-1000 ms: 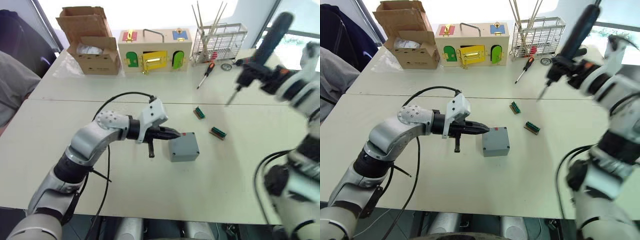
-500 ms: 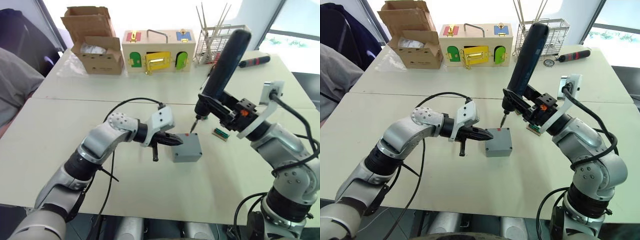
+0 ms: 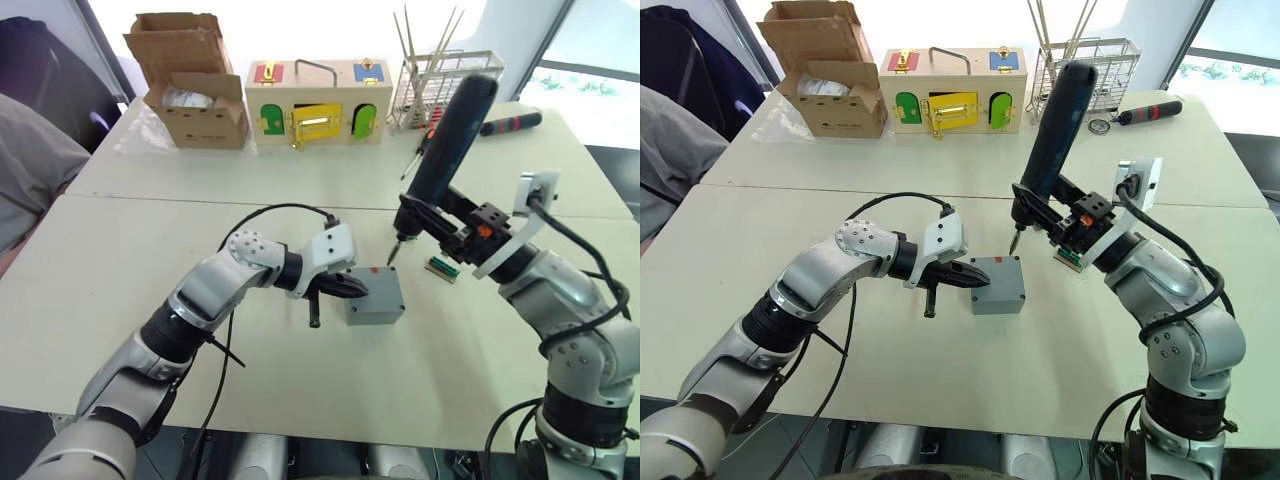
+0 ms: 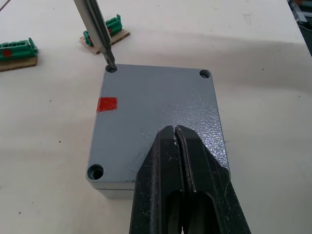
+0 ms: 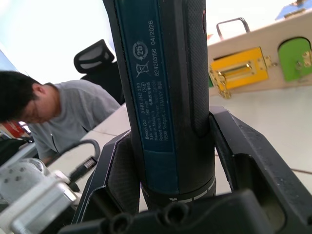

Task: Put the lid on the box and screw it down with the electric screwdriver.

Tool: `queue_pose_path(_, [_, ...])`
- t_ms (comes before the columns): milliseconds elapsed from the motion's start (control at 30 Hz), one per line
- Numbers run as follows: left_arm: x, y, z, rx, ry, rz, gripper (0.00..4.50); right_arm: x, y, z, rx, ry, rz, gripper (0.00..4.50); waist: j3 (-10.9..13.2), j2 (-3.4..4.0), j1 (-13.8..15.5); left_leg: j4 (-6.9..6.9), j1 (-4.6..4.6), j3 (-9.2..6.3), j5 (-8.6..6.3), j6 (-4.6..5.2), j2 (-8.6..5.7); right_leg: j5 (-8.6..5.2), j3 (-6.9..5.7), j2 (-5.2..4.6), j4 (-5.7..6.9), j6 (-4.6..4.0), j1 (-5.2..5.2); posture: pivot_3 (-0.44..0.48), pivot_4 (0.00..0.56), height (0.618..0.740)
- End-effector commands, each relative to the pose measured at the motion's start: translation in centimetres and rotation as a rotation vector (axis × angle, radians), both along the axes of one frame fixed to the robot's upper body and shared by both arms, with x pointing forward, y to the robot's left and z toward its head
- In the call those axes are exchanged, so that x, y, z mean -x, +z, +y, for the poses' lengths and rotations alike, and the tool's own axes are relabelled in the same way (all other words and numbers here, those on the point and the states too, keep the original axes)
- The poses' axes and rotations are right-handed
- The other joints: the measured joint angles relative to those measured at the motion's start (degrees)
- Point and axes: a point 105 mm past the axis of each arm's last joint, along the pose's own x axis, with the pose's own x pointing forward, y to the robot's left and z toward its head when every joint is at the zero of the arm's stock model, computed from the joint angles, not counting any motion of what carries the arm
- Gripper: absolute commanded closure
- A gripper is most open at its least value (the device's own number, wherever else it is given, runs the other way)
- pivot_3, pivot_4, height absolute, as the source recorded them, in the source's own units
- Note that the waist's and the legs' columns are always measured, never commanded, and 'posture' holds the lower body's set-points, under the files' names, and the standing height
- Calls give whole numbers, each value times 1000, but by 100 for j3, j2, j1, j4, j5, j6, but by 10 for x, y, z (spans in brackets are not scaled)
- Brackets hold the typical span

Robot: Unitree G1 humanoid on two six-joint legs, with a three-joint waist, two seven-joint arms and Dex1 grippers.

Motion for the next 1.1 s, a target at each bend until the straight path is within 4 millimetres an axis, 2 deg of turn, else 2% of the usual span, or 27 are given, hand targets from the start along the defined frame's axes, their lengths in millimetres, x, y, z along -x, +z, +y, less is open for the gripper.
queue_pose_path(33, [-1,-3,3,-4,17,8,4500,5,14,-1,3,-12,-84,2594,0,0,-4,0,0,0,0,0,0,0,0,0,-1,0,0,0,150,740])
queue_pose_path(300, [0,-2,3,-3,8,8,4500,1,7,-8,9,-44,-83,2594,0,0,-2,0,0,0,0,0,0,0,0,0,-2,0,1,0,150,740])
queue_pose_path(533, [0,-1,3,4,13,3,4500,-2,-2,-4,48,-44,-85,2594,0,0,-2,0,0,0,0,0,1,0,0,1,-4,0,2,0,150,740])
queue_pose_path(733, [-1,-2,3,4,22,4,4500,3,-15,9,98,9,-64,2594,-2,-3,-3,0,5,-1,0,0,1,0,-1,3,-4,0,8,0,150,740])
queue_pose_path(900, [-1,-6,3,-10,34,13,4500,11,-33,19,142,46,-30,2594,-14,-21,-3,-1,13,-9,0,0,2,0,-1,5,-6,0,19,0,150,740])
queue_pose_path(967, [-1,-14,5,-49,29,8,4500,12,-41,21,149,49,-12,2594,-21,-28,-3,-4,24,-11,-1,1,3,-1,-1,7,-25,0,29,0,150,740])
queue_pose_path(1033, [1,-26,7,-100,20,2,4500,14,-51,22,153,54,18,2594,-31,-38,-1,-15,48,-22,-3,4,11,-1,-5,20,-77,0,76,0,150,740])
queue_pose_path(1100, [3,-29,5,-88,20,34,4500,14,-59,20,166,49,38,2594,-67,-52,-2,-33,99,-24,-12,16,11,-2,-5,20,-81,0,123,0,150,740])
